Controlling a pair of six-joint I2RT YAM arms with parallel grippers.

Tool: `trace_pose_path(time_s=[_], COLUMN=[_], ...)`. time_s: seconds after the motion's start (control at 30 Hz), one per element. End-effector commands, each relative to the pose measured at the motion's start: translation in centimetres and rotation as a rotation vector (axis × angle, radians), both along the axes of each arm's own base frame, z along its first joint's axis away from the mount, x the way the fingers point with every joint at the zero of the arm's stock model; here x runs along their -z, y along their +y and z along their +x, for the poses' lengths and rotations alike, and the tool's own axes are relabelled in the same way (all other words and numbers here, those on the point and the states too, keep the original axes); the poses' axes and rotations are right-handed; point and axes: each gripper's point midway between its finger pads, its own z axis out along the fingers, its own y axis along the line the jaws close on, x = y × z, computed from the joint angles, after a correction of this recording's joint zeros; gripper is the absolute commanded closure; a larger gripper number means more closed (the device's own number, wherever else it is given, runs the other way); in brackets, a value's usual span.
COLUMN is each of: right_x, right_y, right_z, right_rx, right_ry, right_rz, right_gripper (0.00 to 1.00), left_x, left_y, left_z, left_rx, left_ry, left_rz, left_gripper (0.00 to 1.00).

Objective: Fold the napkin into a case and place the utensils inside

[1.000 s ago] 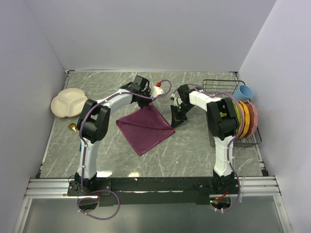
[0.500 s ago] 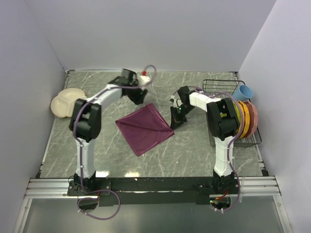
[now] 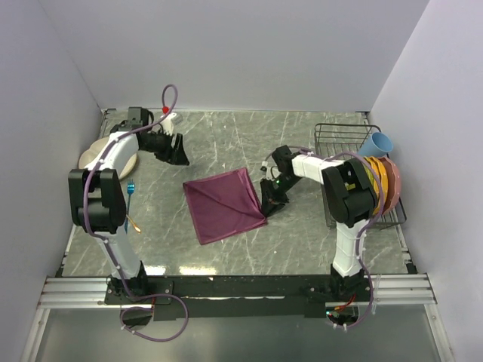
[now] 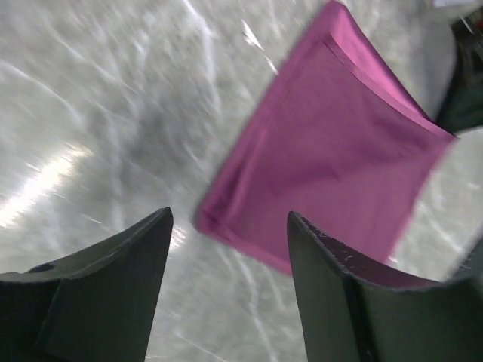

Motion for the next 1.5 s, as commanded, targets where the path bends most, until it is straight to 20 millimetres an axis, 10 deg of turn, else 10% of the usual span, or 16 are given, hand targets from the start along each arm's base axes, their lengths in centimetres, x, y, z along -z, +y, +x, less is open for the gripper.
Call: trace_pose_path(time_s=[0.0,0.23,0.6,0.87,1.17,1.47], right_x=[-1.7,-7.7,-10.5,-6.4,-0.4,2.7], right_y=[-3.6,-3.9,5.8,7.6,4.0,2.1], right_z=[2.9,4.3,2.9,3.1,1.6,-0.1], right_rx=[0.004,-0.051,-0.137,-0.113,-0.023,0.001], right_ry=[-0.156,-0.277,-0.285,-0.167,0.006,0.085], right_rz=[-0.115,-0.041,0.211,0.275,0.269,0.21], right_gripper=[0.62,0.5,0.55,0.59,0.62,0.65], left_x=[-2.5,-2.4,0.8,3.9,10.8,13.0], left_y=[-1.9,-3.4,-7.0,-10.0,-9.2,-7.8], left_z=[-3.4,-6.9,-7.9,-6.3,-5.8,-6.2], left_rx=[0.057,-0.002,-0.059,-0.055,-0.12,-0.15], left_ry=[0.06,0.135,0.308,0.456,0.662,0.719], left_rz=[-0.162,-0.294,-0.393,-0.405,-0.375,-0.361], left_gripper=[0.31,0.37,0.7,0.74,0.76,0.79])
